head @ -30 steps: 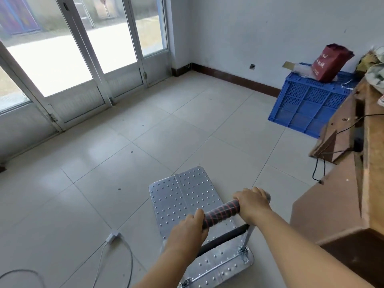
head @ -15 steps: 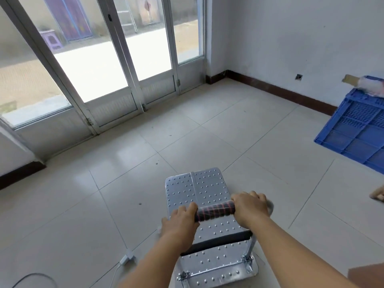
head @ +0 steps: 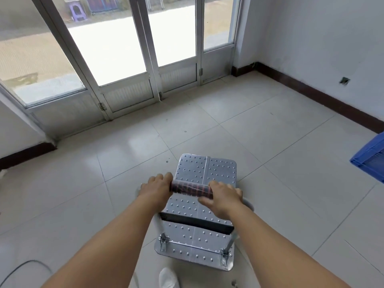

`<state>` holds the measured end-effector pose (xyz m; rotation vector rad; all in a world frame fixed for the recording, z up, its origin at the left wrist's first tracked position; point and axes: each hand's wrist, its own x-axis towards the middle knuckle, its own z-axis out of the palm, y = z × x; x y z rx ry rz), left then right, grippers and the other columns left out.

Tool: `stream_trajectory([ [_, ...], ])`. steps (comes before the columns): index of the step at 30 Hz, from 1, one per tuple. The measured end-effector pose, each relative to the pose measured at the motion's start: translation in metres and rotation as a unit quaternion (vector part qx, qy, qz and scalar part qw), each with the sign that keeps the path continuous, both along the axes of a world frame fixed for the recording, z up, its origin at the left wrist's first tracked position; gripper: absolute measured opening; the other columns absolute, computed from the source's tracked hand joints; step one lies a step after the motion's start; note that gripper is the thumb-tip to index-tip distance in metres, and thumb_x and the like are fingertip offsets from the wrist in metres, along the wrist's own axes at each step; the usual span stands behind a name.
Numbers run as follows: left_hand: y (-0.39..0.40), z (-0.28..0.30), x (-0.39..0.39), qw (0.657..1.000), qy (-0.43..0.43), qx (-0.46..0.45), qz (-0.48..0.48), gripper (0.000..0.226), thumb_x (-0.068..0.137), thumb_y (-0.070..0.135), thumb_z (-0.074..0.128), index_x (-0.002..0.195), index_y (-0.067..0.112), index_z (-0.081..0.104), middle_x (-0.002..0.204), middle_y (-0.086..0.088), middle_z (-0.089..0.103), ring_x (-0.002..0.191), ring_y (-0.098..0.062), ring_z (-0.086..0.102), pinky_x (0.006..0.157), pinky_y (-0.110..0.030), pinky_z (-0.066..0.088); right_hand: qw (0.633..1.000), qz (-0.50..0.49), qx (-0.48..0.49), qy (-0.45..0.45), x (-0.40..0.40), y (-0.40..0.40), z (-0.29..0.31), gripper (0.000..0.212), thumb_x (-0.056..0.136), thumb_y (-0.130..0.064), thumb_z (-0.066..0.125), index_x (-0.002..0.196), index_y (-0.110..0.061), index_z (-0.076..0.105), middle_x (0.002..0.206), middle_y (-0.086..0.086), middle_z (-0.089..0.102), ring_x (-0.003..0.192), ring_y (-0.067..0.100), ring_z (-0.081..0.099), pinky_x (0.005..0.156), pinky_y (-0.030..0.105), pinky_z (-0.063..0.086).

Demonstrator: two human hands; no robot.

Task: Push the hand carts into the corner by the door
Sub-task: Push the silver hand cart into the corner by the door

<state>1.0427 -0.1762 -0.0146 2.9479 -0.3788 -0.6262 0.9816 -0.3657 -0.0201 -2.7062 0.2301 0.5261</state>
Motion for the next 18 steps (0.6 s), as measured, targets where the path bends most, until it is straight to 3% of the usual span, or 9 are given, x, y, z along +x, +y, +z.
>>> stream_trajectory([
  [7, -0.007, -0.006, 0.115, 0.999, -0.023, -0.009, -0.04, 0.026, 0.097, 0.031, 0.045, 0.121, 0.023, 0.036, 0.128, -0.003, 0.046, 0.122, -0.027, 0.04, 0.1, -0.045, 0.037, 0.999, -0.047, -0.012, -0.004, 0.1, 0.001, 0.001, 0.043, 0.091, -0.056, 0.048, 0.118, -0.023, 0.045, 0.123, 0.003, 0.053, 0.117, 0.027, 0.045, 0.096, 0.041, 0.029],
  [13, -0.019, -0.009, 0.198, 0.99, -0.03, -0.041, -0.128, 0.053, 0.093, 0.049, 0.045, 0.14, 0.038, 0.023, 0.143, 0.002, 0.032, 0.138, -0.024, 0.021, 0.112, -0.049, 0.024, 0.996, -0.086, -0.029, -0.002, 0.181, -0.015, 0.001, 0.041, 0.09, -0.057, 0.049, 0.115, -0.024, 0.045, 0.122, 0.002, 0.054, 0.114, 0.027, 0.046, 0.096, 0.041, 0.031],
  [18, -0.045, -0.013, 0.265, 0.99, -0.015, -0.079, -0.112, 0.043, 0.096, 0.05, 0.033, 0.137, 0.038, 0.027, 0.142, 0.0, 0.033, 0.142, -0.028, 0.014, 0.114, -0.053, 0.018, 0.992, -0.113, -0.041, -0.022, 0.244, -0.034, -0.004, 0.038, 0.088, -0.058, 0.049, 0.108, -0.026, 0.044, 0.117, -0.001, 0.055, 0.109, 0.024, 0.046, 0.091, 0.039, 0.03],
])
